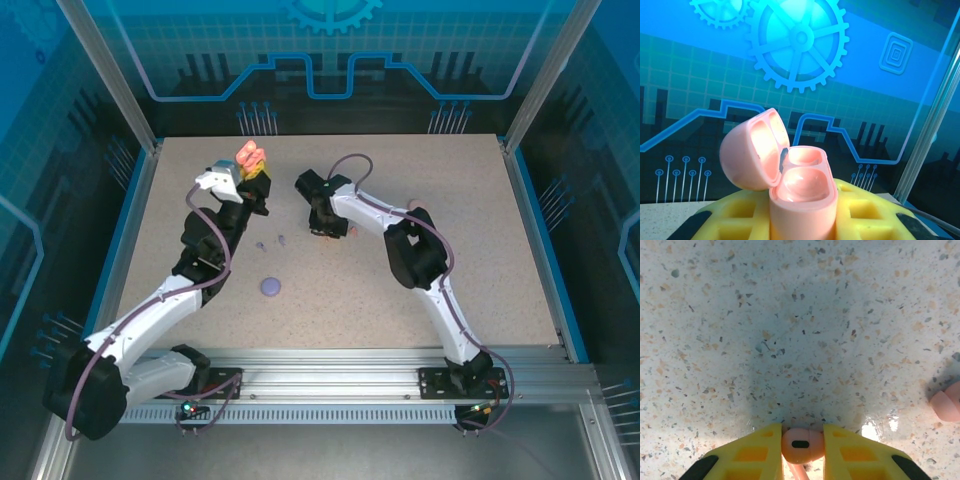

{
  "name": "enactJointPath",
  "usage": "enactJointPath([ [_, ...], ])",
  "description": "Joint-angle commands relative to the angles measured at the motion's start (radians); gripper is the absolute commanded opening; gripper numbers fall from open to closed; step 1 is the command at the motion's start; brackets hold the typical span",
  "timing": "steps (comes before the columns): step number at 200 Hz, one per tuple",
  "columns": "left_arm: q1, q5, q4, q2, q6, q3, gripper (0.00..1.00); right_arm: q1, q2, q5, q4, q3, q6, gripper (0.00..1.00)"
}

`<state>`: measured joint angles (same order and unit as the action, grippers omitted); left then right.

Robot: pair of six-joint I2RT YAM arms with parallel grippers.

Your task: Insert the wireless bluetooth earbuds into the charging case

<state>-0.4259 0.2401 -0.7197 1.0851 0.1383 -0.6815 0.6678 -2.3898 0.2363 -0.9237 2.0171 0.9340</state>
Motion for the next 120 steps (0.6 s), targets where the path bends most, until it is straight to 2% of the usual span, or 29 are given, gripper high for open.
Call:
enactJointPath([
  [1, -0.003, -0.041, -0.012, -0.022, 0.025, 0.014, 0.00, 0.001, 0.058, 0.023, 0.023, -0.064, -0.038, 0.21],
  [78, -0.003, -0.110, -0.097, 0.023, -0.040, -0.002, 0.02, -0.039, 0.334, 0.024, 0.139, -0.195, -0.105, 0.21],
  [120, -0.003, -0.224, -0.200, 0.101, -0.141, -0.004, 0.02, -0.074, 0.517, 0.030, 0.195, -0.235, -0.160, 0.21],
])
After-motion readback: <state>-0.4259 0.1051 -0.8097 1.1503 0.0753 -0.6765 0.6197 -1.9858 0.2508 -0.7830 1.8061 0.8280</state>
